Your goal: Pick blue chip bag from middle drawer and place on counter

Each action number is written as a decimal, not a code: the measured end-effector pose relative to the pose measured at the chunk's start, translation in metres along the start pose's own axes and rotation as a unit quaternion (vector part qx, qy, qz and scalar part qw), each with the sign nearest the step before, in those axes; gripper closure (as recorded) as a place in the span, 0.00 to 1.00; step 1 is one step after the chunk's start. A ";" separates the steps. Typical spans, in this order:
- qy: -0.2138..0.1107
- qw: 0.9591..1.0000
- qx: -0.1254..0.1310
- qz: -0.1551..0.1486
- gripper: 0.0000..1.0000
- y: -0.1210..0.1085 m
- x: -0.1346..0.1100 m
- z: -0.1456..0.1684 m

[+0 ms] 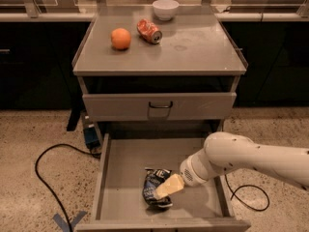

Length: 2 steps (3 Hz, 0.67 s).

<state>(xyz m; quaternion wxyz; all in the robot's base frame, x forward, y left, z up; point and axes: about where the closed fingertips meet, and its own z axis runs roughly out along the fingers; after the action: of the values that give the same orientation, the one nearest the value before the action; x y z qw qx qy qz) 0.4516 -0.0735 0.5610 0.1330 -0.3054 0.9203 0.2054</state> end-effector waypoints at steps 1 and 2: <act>0.000 1.000 0.000 0.000 0.00 0.000 0.000 0.000; 0.008 1.000 -0.009 0.012 0.00 -0.002 0.005 0.024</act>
Offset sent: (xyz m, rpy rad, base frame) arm 0.0005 0.0155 -0.0595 0.0165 0.0807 -0.0321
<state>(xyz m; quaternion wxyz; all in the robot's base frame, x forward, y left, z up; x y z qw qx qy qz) 0.4514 -0.0669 0.5376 0.1203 -0.2967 0.9232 0.2124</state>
